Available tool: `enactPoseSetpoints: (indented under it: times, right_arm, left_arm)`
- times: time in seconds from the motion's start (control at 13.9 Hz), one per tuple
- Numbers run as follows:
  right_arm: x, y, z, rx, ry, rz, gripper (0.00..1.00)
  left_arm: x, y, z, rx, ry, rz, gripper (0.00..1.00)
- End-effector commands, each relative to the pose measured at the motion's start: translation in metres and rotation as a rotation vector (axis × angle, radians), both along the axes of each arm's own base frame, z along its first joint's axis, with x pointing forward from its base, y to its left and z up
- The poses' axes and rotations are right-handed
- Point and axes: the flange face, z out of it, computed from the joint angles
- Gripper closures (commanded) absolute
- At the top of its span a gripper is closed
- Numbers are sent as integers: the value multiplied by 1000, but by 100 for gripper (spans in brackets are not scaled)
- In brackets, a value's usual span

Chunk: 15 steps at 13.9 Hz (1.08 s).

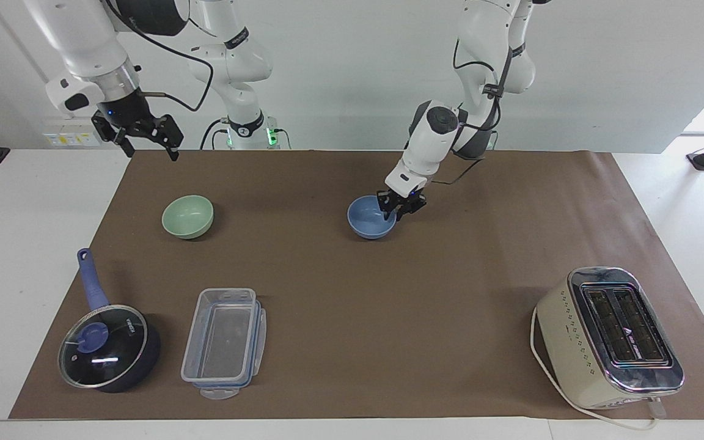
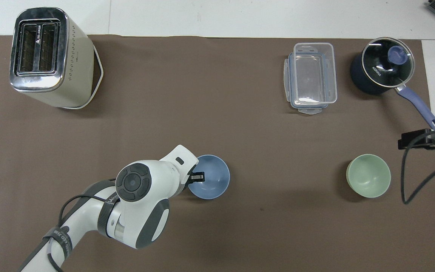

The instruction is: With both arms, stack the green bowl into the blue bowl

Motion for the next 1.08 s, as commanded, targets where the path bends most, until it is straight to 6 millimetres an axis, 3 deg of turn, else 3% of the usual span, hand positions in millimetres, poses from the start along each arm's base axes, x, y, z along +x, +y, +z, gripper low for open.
enactPoseSetpoints:
  times: [0.0, 0.07, 0.29, 0.43, 0.58, 0.65, 0.86, 1.01]
  right_arm:
    - [-2, -12, -50, 4, -10, 107, 0]
    - [-2, -22, -68, 2, -21, 133, 0]
    - [-7, -44, -135, -1, -29, 197, 0]
    - [-15, -69, -172, -6, -40, 254, 0]
    - [-25, -78, -192, 0, -21, 283, 0]
    - [-28, -88, -212, 4, -7, 289, 0]
    - [-42, -93, -242, 11, 4, 361, 0]
    - [-50, -101, -254, 15, 11, 359, 0]
  left_arm:
    - [13, 7, 26, -12, 0, 11, 10]
    - [23, 15, 38, -10, 14, 16, 0]
    - [39, 50, 78, 78, 9, -23, 0]
    - [49, 86, 123, 95, -35, -34, 0]
    - [72, 128, 173, 95, -54, -85, 0]
    - [85, 144, 200, 95, -58, -89, 0]
    - [110, 178, 256, 90, -117, -47, 0]
    - [112, 190, 285, 120, -133, -86, 0]
